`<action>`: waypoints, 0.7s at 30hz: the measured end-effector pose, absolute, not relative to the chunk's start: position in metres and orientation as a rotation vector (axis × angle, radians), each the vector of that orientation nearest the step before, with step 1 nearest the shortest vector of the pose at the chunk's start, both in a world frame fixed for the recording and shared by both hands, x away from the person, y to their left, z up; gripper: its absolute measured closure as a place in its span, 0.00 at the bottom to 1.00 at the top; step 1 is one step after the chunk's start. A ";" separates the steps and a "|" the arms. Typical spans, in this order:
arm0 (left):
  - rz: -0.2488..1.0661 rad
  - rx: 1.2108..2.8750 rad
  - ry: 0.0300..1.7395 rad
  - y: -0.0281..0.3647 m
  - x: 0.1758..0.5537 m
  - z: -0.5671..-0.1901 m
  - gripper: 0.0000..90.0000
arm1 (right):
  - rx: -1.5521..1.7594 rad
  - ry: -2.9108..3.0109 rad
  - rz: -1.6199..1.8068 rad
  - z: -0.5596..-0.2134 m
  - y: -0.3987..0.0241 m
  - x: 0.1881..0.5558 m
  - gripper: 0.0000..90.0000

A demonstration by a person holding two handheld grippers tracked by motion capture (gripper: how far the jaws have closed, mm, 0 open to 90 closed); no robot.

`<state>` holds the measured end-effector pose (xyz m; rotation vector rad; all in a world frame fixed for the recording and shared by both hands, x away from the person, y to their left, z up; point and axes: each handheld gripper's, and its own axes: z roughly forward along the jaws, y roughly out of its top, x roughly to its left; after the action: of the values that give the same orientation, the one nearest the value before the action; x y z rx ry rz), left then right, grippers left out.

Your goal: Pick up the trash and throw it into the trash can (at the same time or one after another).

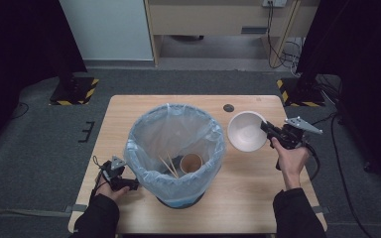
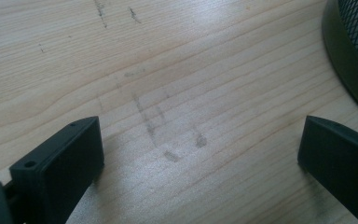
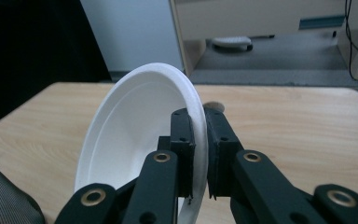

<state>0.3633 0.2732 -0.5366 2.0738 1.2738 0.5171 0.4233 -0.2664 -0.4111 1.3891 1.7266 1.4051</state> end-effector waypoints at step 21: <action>0.517 2.074 1.274 0.273 0.363 -0.537 0.00 | 1.275 1.484 1.614 -0.363 -0.275 0.401 0.93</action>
<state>0.3633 0.2732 -0.5366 2.0739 1.2739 0.5171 0.4008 -0.2746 -0.3634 1.2749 1.4843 1.6139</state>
